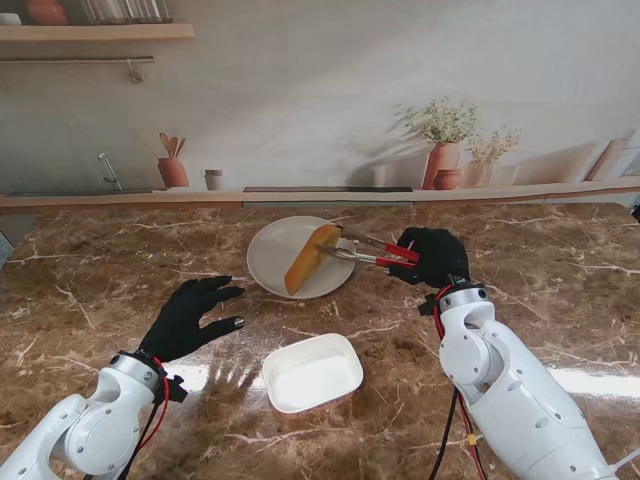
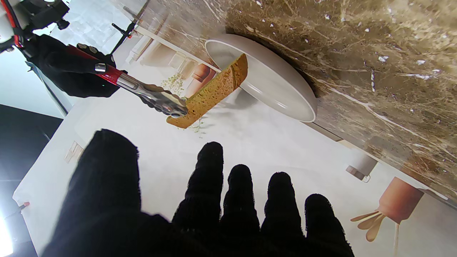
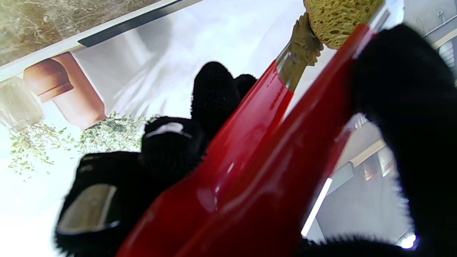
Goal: Pack bread into a bento box with kitchen tongs
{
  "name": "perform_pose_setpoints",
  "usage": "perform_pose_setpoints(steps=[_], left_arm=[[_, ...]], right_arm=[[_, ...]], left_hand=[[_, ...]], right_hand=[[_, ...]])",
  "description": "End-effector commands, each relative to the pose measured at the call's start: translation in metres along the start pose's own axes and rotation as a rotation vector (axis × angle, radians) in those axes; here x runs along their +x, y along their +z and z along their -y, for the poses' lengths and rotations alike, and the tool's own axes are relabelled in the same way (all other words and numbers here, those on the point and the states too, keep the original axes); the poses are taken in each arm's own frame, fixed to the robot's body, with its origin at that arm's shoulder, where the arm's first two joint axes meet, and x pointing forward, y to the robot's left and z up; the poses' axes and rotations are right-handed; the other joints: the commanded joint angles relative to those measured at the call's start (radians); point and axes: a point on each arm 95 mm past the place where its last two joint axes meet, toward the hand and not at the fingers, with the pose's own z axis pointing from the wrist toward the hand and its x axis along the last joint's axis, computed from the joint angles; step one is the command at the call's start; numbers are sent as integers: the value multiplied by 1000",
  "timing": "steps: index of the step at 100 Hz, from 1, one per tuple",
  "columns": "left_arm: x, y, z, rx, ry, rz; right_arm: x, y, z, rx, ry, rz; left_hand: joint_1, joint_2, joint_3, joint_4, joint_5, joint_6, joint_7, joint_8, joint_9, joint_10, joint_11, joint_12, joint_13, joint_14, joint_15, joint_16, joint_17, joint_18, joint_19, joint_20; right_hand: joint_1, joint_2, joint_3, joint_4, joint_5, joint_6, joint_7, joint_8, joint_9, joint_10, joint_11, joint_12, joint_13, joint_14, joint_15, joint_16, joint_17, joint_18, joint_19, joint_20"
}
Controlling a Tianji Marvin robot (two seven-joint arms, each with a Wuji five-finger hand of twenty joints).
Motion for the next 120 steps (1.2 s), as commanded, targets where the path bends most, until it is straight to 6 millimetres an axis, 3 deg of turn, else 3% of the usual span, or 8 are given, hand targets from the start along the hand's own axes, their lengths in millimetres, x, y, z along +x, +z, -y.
perform_pose_setpoints(steps=[1,43,91,120], left_arm=[[1,-1,-2,-3,-2,-1],[3,1,-2,-8,0,-9],[4,2,-2,-6,1,-8],[4,1,-1,-1,0,-6]], right_arm=[[-4,-8,6,25,3,15],[-15,-20,6,22,33,33],[15,-8,-16,-85,101,-56],[28,-16,-33,-139,110,-102]], left_hand=[[-1,11,-38,28,-7,-28,5,6,-22,-4,-17,-6,-35,-39,-27,-12,-16,-8,-44,17],[-1,11,-39,27,-8,-29,3,7,-22,-5,-20,-8,-35,-41,-29,-13,-17,-9,-47,18],[-2,11,-39,27,-7,-30,3,7,-20,-6,-17,-7,-32,-39,-27,-13,-16,-8,-46,20],[0,10,-39,27,-6,-26,4,7,-20,-3,-16,-6,-34,-39,-27,-12,-16,-7,-45,21]], right_hand=[[98,52,292,76,149,-158,288,41,97,-3,113,28,25,-58,127,48,48,-22,141,31],[101,15,327,59,156,-147,304,35,97,9,132,24,25,-43,138,55,46,-2,142,46],[106,16,332,53,156,-141,306,29,97,13,133,16,24,-42,140,57,46,0,140,57],[104,13,333,54,157,-143,308,29,97,11,139,17,25,-46,142,58,46,-1,142,62]])
